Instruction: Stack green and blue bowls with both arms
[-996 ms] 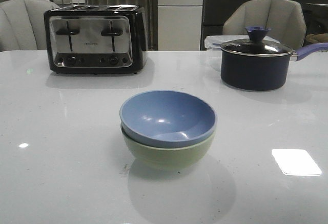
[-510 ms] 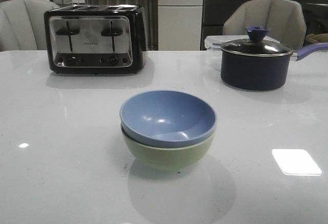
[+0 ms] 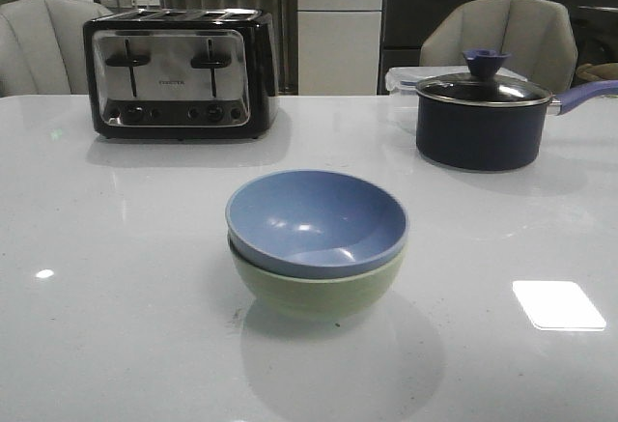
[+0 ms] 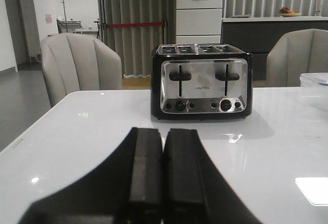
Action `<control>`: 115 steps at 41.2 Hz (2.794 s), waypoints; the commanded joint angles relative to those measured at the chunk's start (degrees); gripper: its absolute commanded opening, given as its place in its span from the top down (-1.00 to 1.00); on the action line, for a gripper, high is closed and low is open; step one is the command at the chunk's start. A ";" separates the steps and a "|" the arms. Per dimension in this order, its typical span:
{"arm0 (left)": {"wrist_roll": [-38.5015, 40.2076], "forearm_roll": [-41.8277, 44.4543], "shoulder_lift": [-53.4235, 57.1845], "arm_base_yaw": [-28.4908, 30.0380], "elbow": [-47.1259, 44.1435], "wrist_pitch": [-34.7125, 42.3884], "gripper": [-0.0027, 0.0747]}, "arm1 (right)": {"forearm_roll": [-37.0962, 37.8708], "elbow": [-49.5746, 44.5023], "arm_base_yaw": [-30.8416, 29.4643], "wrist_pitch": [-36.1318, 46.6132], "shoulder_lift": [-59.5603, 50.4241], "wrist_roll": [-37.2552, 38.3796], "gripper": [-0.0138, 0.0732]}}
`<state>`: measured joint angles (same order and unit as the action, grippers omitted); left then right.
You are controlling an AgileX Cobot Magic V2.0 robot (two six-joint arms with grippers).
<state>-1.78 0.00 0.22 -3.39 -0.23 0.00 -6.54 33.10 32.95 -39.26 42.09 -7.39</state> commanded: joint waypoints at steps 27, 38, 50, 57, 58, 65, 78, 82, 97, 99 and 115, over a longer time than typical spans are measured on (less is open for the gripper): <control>-0.11 -0.30 1.20 0.05 -0.24 4.94 0.69 | 0.30 -21.59 -20.43 30.05 -28.18 -0.16 0.55; -0.11 -0.30 1.20 0.05 -0.24 4.94 0.69 | 0.30 -32.57 -29.85 37.79 -42.78 -0.16 0.55; -0.11 -0.30 1.16 0.05 -0.24 4.94 0.69 | 0.30 -34.55 -30.48 37.59 -43.78 -0.16 0.55; -0.11 -0.30 1.16 0.05 -0.24 4.94 0.69 | 0.30 -34.55 -30.48 38.77 -43.78 -0.16 0.55; -0.11 -0.30 1.16 0.05 -0.24 4.94 0.69 | 0.25 -34.55 -30.48 38.91 -43.78 -0.02 0.55; -0.11 -0.30 1.16 0.05 -0.24 4.94 0.69 | 6.01 -34.55 -30.48 42.49 -43.78 8.00 0.55; -0.11 -0.30 1.16 0.05 -0.24 4.94 0.69 | 8.19 -34.55 -33.82 42.46 -43.84 9.56 0.55; -0.11 -0.30 1.16 0.05 -0.24 4.94 0.69 | 8.17 -34.55 -33.33 42.46 -43.84 9.56 0.55; -0.11 -0.30 1.16 0.05 -0.24 4.94 0.69 | 8.17 -34.55 -32.95 42.58 -43.84 8.30 0.55; -0.11 -0.30 1.16 0.05 -0.24 4.94 0.69 | 7.91 -34.55 -32.95 42.61 -43.84 8.30 0.55; -0.11 -0.30 1.16 0.05 -0.24 4.94 0.69 | 7.76 -34.55 -32.95 42.61 -43.84 8.30 0.55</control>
<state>-1.81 -0.37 0.22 -3.37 -0.23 0.00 1.08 -1.59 -0.17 -2.21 -0.68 1.56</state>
